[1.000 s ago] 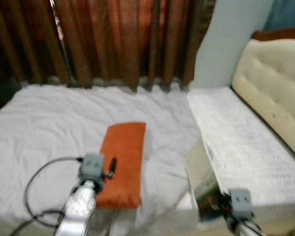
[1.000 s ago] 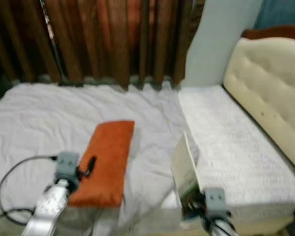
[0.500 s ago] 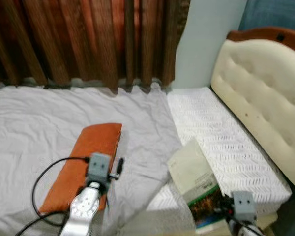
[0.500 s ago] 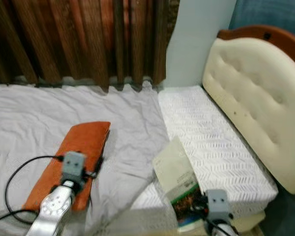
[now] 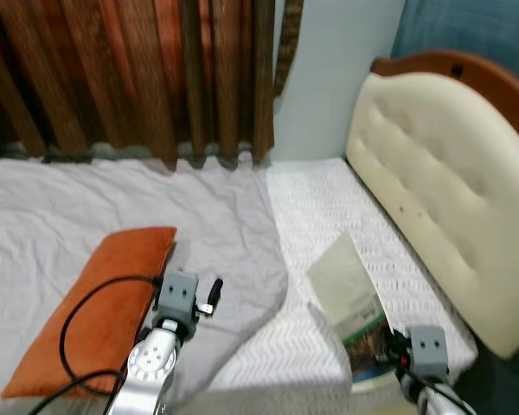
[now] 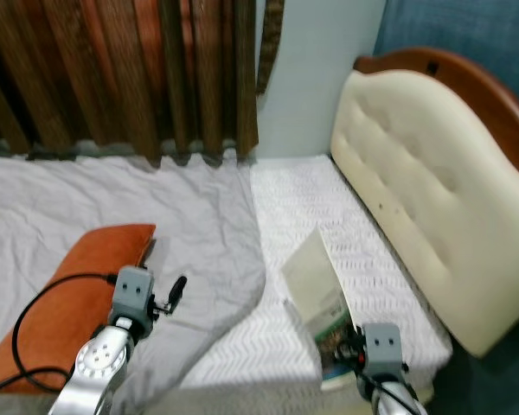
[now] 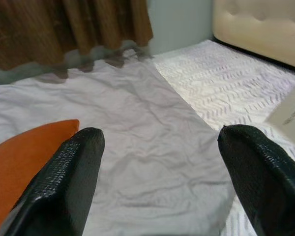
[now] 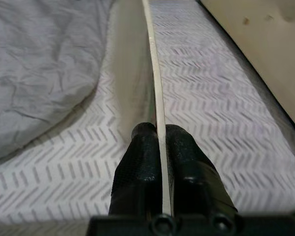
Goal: Clean up the room
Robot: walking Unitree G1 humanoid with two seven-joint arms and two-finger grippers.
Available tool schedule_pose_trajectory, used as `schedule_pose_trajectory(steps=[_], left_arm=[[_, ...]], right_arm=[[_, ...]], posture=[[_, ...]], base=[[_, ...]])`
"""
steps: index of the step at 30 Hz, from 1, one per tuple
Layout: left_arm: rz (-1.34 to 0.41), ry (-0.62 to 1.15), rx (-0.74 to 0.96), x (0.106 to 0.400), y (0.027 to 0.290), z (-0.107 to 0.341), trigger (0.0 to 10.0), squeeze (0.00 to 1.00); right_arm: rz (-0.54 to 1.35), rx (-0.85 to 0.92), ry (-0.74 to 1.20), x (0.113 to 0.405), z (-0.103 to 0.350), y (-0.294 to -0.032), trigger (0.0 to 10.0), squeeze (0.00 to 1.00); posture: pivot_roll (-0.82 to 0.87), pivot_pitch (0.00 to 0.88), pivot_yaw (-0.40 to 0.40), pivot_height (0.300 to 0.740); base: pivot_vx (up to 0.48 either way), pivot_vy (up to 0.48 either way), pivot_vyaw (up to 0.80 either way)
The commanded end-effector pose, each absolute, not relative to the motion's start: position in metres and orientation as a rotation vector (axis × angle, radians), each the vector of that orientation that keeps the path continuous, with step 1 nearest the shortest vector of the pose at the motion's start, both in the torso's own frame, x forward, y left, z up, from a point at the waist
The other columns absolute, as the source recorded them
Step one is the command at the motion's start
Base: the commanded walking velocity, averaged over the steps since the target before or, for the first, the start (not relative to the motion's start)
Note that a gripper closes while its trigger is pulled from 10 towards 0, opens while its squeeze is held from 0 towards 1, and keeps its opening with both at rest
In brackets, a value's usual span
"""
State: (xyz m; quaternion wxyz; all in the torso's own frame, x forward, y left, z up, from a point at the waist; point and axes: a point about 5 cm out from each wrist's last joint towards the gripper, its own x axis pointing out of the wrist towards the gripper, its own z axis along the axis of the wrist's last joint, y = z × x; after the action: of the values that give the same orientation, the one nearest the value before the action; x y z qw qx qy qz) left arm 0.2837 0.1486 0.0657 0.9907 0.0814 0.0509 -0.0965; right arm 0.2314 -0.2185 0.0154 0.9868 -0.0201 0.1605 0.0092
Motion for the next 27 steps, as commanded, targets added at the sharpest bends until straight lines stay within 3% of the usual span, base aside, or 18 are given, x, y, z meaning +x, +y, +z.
schedule_pose_trajectory(steps=[1,11,13,16,27], left_arm=[[-0.158,0.102,0.172,0.282,0.160,0.066,10.0,0.00],[-0.116,0.090,0.171,0.283,0.166,0.066,10.0,0.00],[-0.091,0.113,0.239,0.284,0.170,0.063,10.0,0.00],[-0.096,0.095,0.209,0.284,0.168,0.065,10.0,0.00],[-0.117,0.089,0.180,0.289,0.166,0.069,10.0,0.00]], right_arm=[[0.040,-0.028,0.257,0.242,0.027,-0.212,0.0,0.00],[0.063,-0.035,0.262,0.246,0.026,-0.211,0.0,0.00],[0.072,-0.034,0.260,0.248,0.027,-0.210,0.0,0.00],[0.090,-0.032,0.252,0.252,0.029,-0.207,0.0,0.00],[0.143,-0.021,0.257,0.256,0.027,-0.198,0.0,0.00]], posture=[[0.04,0.000,-0.066,0.740],[0.05,0.000,-0.072,0.740],[0.05,0.000,-0.073,0.740],[0.05,0.000,-0.074,0.740],[0.05,0.000,-0.075,0.740]], base=[[0.349,-0.326,0.00],[0.351,-0.322,0.00],[0.000,0.000,0.00],[0.000,0.000,0.00],[0.478,0.000,0.00]])
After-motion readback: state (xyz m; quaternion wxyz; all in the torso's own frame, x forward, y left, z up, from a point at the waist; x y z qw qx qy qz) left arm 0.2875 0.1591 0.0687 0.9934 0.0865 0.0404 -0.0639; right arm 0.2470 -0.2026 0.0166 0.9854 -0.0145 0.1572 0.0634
